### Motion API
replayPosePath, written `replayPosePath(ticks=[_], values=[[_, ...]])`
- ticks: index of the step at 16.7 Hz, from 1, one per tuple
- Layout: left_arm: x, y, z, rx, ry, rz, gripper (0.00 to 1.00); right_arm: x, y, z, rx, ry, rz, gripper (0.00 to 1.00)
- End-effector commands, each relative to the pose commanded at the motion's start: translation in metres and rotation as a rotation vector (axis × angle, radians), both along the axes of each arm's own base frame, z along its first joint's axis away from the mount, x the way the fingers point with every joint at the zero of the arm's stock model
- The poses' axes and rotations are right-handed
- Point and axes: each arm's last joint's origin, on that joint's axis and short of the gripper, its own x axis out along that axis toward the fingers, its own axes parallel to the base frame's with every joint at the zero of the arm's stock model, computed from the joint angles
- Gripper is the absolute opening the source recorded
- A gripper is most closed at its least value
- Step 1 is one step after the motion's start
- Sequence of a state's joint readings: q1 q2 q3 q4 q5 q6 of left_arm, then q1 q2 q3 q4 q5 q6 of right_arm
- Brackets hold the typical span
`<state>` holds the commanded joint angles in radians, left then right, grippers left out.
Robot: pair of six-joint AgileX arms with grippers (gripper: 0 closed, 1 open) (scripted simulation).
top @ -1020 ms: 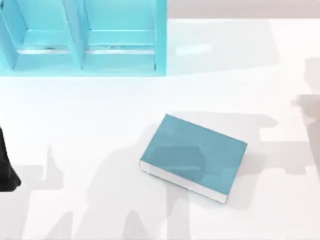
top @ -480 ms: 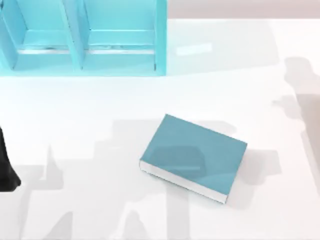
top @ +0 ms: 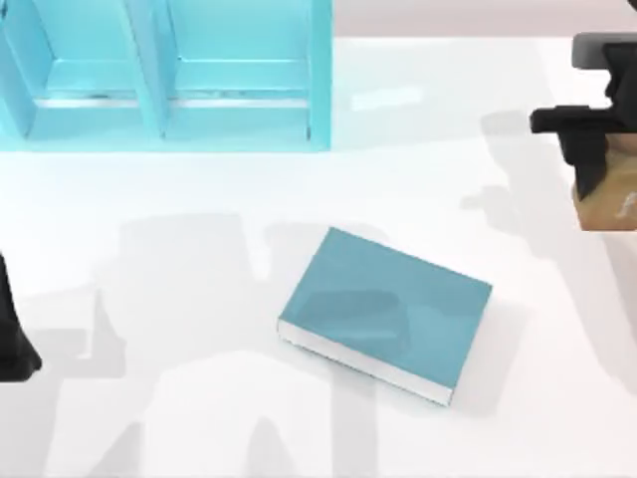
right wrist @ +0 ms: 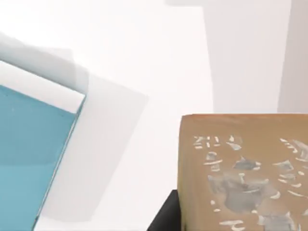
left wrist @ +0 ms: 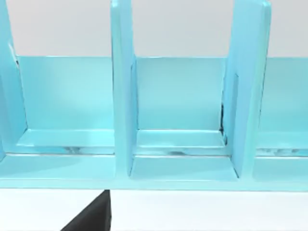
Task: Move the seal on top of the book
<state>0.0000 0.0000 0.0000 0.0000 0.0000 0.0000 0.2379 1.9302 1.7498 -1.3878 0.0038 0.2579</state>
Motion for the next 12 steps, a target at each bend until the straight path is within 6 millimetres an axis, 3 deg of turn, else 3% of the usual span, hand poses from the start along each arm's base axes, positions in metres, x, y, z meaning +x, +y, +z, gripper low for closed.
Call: replayPosePath(ticks=[3,7,9,12], values=[[0.0,0.0,0.0,0.0,0.0,0.0,1.0,-0.001,0.064,-0.02,0.001,0.001,0.0,0.0],[0.0,0.0,0.0,0.0,0.0,0.0,1.0,-0.019,0.142,-0.046,0.002,0.0,0.0,0.0],[0.0,0.0,0.0,0.0,0.0,0.0,1.0,-0.029,0.167,-0.055,0.002,0.0,0.0,0.0],[0.0,0.0,0.0,0.0,0.0,0.0,1.0,-0.033,0.177,-0.059,0.002,0.001,0.0,0.0]])
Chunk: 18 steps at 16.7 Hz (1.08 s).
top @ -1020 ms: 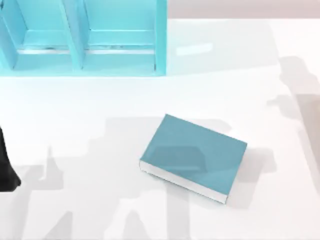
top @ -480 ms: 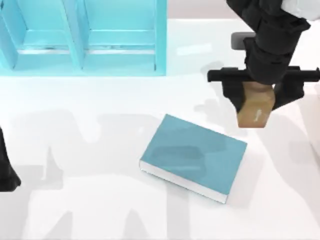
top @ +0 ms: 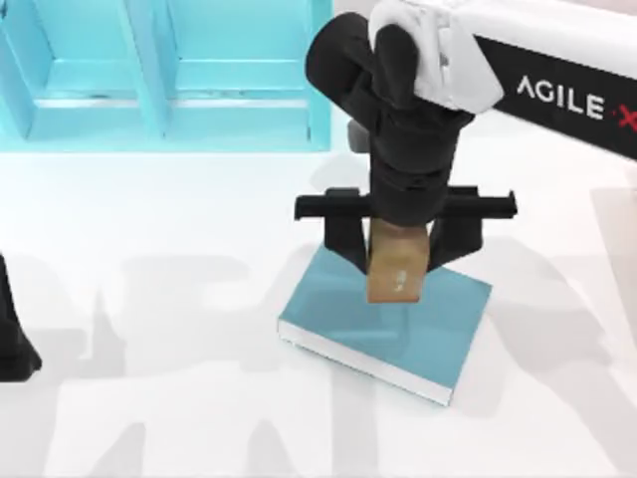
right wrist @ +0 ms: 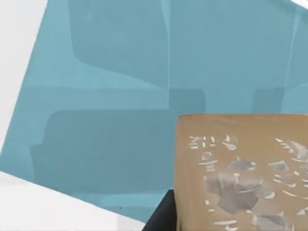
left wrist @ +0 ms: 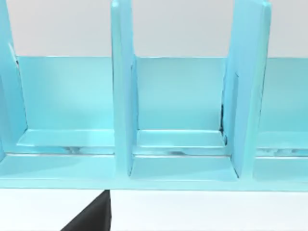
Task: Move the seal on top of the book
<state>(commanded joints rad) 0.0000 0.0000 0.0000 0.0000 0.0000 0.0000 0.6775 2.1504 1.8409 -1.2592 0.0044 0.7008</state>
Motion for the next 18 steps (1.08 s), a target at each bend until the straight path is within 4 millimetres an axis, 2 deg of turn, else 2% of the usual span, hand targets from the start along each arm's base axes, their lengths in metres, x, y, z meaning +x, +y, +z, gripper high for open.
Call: replayPosePath(ticks=[10,18], values=[[0.0,0.0,0.0,0.0,0.0,0.0,1.0,0.0,0.0,0.005,0.0,0.0,0.0,0.0],[0.0,0.0,0.0,0.0,0.0,0.0,1.0,0.0,0.0,0.005,0.0,0.0,0.0,0.6]])
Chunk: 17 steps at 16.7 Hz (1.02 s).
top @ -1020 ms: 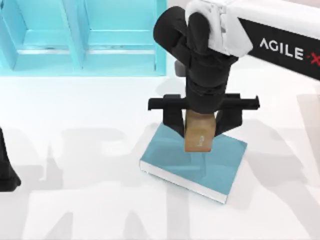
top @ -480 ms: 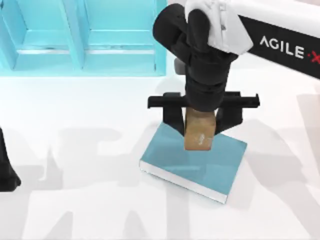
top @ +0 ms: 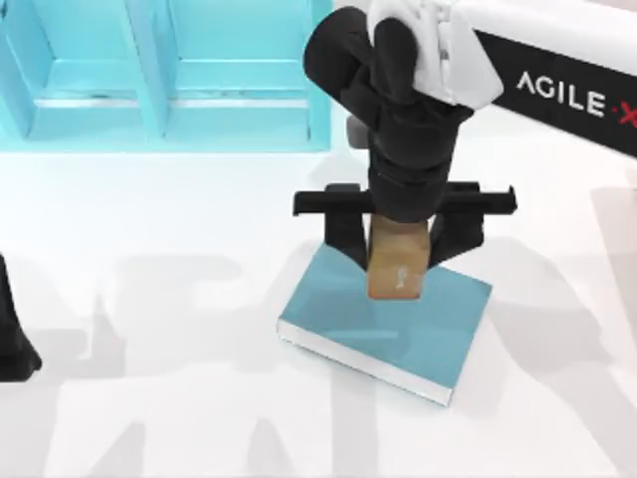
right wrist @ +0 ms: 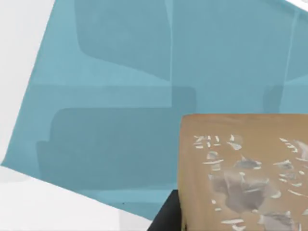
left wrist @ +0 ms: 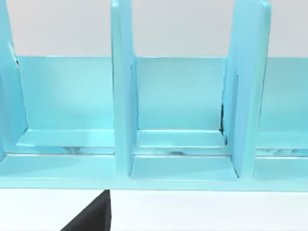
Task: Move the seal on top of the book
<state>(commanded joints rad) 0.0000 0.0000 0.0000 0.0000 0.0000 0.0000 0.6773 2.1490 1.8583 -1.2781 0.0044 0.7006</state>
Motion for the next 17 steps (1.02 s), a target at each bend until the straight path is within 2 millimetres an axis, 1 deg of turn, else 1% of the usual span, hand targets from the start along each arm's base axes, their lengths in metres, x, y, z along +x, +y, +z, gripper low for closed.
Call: replayPosePath(ticks=[5,6,14,17], values=[[0.0,0.0,0.0,0.0,0.0,0.0,1.0,0.0,0.0,0.0,0.0,0.0,0.0,0.98],[0.0,0.0,0.0,0.0,0.0,0.0,1.0,0.0,0.0,0.0,0.0,0.0,0.0,1.0],[0.0,0.0,0.0,0.0,0.0,0.0,1.0,0.0003,-0.0004,-0.0001,0.0,0.0,-0.001,1.0],[0.0,0.0,0.0,0.0,0.0,0.0,1.0,0.0007,0.0003,0.0076,-0.002,0.002,-0.001,1.0]])
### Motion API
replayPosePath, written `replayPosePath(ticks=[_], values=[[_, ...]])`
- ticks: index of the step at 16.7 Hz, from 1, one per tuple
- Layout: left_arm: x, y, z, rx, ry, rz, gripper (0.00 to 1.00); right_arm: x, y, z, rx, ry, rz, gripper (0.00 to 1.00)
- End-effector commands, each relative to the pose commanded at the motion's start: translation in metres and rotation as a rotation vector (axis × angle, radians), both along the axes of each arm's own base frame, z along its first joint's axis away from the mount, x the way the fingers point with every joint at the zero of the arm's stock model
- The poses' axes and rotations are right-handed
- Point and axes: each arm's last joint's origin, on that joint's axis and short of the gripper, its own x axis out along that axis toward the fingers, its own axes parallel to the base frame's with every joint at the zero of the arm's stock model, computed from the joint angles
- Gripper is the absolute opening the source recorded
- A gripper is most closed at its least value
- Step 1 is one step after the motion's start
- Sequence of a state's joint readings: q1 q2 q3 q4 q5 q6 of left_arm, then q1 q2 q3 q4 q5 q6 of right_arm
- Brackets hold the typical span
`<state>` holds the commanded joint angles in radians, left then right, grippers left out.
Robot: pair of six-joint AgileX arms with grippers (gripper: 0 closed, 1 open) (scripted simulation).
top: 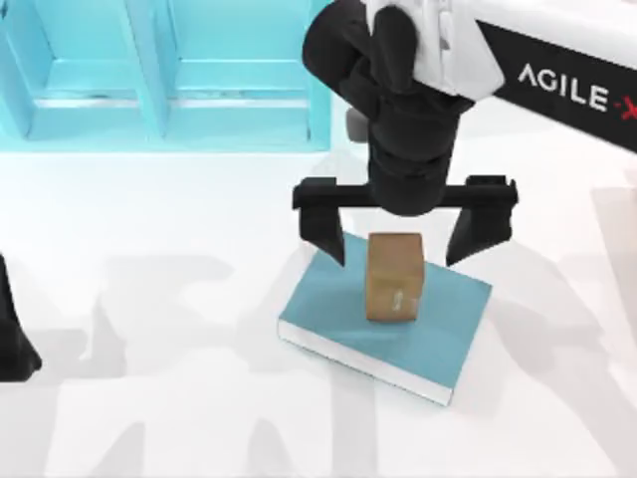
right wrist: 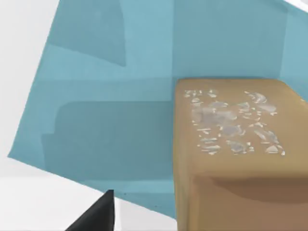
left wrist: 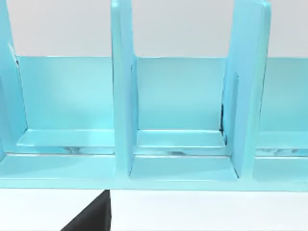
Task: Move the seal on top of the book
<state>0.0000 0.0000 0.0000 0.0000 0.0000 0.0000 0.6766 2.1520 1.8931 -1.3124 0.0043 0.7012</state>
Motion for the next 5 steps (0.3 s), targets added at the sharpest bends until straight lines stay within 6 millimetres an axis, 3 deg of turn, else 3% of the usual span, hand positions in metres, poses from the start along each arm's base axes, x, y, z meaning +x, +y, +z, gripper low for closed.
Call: replayPosePath(ticks=[5], values=[[0.0,0.0,0.0,0.0,0.0,0.0,1.0,0.0,-0.001,0.022,0.001,-0.002,0.0,1.0]])
